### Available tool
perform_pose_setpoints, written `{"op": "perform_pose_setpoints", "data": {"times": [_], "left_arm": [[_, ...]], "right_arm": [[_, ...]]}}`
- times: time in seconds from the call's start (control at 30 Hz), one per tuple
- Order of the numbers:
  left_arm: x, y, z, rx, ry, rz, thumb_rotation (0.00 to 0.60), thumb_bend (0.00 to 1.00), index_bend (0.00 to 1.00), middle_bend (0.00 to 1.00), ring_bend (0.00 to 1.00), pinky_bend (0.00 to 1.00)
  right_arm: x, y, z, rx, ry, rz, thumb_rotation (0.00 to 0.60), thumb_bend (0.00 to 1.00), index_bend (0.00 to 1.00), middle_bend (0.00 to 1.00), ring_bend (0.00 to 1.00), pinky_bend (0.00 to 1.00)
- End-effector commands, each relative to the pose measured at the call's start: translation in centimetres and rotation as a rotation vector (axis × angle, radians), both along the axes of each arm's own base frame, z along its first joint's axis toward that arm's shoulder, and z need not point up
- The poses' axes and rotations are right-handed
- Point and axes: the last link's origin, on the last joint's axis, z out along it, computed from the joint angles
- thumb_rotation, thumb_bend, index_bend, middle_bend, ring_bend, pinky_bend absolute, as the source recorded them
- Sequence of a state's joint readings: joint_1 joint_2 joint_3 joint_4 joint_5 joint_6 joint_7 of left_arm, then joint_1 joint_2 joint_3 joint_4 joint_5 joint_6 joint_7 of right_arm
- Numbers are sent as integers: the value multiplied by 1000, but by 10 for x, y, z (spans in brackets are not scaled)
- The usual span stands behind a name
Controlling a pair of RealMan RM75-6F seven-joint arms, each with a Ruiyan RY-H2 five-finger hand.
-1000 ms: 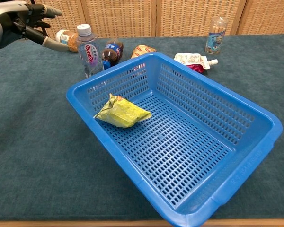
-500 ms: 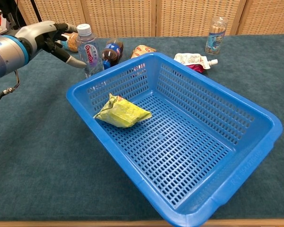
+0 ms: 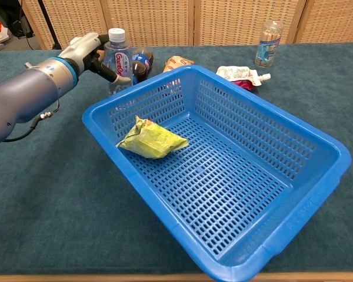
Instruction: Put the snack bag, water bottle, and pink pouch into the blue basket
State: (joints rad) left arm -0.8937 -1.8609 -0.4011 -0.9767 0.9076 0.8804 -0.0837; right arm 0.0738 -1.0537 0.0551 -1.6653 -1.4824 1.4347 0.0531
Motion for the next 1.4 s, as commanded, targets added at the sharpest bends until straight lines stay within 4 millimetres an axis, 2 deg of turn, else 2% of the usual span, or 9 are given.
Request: {"op": "perform_pose_setpoints", "data": {"times": [0.03,0.17,0.3,0.57,0.77,0.93,1.07,1.23,1.4], "left_arm": [[8,0,-14,51,-1,-5,600,321,473,161,152,204],[4,-1,-17,81,-5,11,600,383,667,314,287,303],[0,0,-10,114,-13,19,600,416,746,372,360,349],[7,-1,20,172,-49,-13,600,434,794,410,397,371],[25,-8,48,204,-80,-68,600,435,794,410,397,371],[57,-24,76,212,-120,-156,600,433,794,410,397,371],[83,-44,86,158,-172,-222,600,426,794,410,397,371],[113,-82,82,37,-209,-304,600,415,794,410,397,371],[127,-109,69,-58,-216,-345,600,407,794,410,397,371]], "right_arm": [[-2,-1,1,-1,-1,-8,600,156,105,0,0,39],[-2,-1,1,-1,-2,-7,600,158,121,0,0,39],[0,0,0,3,-3,1,600,156,125,0,0,39],[4,2,-1,7,-1,7,600,156,125,0,0,39],[6,4,1,0,-5,19,600,156,125,0,0,39],[10,7,3,-6,-10,35,600,156,125,0,0,39],[11,9,4,-7,-15,38,600,156,125,0,0,39],[12,10,7,-14,-22,48,600,156,125,0,0,39],[12,11,9,-20,-27,51,600,156,125,0,0,39]]}}
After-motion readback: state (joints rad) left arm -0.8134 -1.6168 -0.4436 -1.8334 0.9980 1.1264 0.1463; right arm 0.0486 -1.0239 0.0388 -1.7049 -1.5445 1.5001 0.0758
